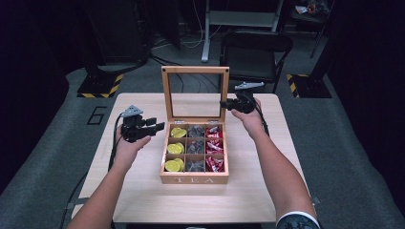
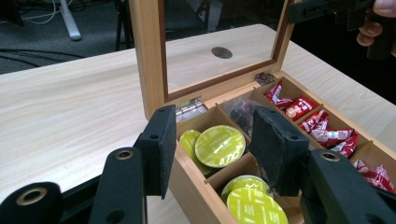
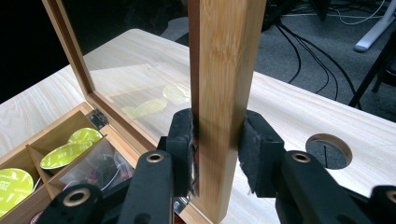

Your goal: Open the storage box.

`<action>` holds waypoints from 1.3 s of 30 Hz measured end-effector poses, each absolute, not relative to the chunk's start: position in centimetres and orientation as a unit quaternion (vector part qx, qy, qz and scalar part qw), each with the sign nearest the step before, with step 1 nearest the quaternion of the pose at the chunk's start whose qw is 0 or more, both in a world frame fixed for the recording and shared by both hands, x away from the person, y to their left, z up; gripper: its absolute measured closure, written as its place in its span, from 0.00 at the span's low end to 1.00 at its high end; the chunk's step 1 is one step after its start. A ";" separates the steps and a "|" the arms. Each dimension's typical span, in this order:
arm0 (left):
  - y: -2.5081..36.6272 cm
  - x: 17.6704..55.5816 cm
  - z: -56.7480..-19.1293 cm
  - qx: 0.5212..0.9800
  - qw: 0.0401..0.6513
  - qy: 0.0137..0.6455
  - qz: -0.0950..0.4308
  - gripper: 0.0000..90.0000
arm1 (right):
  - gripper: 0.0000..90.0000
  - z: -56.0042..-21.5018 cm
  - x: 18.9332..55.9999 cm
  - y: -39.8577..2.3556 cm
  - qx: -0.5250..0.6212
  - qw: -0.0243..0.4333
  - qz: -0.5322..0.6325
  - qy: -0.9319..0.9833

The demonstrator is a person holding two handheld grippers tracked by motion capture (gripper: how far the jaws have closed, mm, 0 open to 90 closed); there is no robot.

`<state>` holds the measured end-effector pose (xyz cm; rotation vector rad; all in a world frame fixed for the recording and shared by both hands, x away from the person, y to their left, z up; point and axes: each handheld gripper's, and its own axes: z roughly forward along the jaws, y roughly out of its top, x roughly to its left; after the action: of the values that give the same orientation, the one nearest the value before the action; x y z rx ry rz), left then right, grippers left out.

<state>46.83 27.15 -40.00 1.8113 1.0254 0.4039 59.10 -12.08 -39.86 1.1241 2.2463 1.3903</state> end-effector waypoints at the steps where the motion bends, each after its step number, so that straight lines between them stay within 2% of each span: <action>1: 27.1 46.7 -40.0 0.746 0.486 0.424 0.167 0.56 | 0.74 -39.9 59.1 -12.1 0.389 0.135 0.479 0.775; 22: 26.8 46.3 -39.8 0.753 0.485 0.414 0.164 0.55 | 0.73 -39.8 59.6 -11.8 0.405 0.129 0.469 0.774; 31: 26.9 46.3 -39.6 0.747 0.492 0.417 0.164 0.54 | 0.72 -39.7 59.2 -11.6 0.400 0.146 0.465 0.776; 34: 26.9 46.2 -39.6 0.746 0.492 0.417 0.163 0.54 | 0.64 -39.5 58.7 -11.6 0.406 0.147 0.462 0.775; 39: 26.7 46.0 -39.5 0.746 0.494 0.417 0.163 0.53 | 0.60 -39.2 58.2 -12.0 0.405 0.142 0.464 0.775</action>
<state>46.02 26.72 -39.47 1.8087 1.0102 0.3961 58.24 -12.03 -39.16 1.1692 2.2358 1.3386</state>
